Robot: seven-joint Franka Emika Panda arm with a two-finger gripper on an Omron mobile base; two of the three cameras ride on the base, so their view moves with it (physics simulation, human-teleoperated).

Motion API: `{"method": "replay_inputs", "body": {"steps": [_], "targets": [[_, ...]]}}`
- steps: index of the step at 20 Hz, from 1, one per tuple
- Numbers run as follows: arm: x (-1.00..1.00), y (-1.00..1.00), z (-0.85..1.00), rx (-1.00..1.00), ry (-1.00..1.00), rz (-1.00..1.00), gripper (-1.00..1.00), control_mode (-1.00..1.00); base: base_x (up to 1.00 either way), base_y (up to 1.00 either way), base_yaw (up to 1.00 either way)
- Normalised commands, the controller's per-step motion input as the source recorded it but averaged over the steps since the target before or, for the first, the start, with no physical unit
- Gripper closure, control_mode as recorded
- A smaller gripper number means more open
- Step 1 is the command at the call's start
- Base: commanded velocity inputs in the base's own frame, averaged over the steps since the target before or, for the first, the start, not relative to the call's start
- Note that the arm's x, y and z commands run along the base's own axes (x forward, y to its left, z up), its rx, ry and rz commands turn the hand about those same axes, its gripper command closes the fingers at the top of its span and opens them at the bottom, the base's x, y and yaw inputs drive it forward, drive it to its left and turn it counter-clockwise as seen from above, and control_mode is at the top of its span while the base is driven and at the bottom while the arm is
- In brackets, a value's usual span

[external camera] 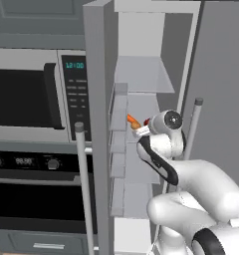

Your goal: Take the carrot and tangerine from the highest rack and move them to the second highest rack where the bell pepper and lemon wedge are located, to maximize freezer space. Close the freezer door after rearranging.

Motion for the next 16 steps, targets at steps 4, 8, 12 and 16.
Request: {"method": "replay_inputs", "body": {"steps": [4, 8, 12, 16], "targets": [[-0.82, 0.04, 0.43, 0.00, 0.02, 0.00, -1.00, -1.00, 0.00, 0.00, 0.00], [-0.79, 0.01, 0.44, 0.00, 0.05, 0.00, -1.00, -1.00, 0.00, 0.00, 0.00], [-0.77, 0.00, 0.41, 0.00, 0.09, 0.00, -1.00, -1.00, 0.00, 0.00, 0.00], [-0.83, 0.00, 0.33, 0.04, 0.00, 0.00, -1.00, -1.00, 0.00, 0.00, 0.00]]}}
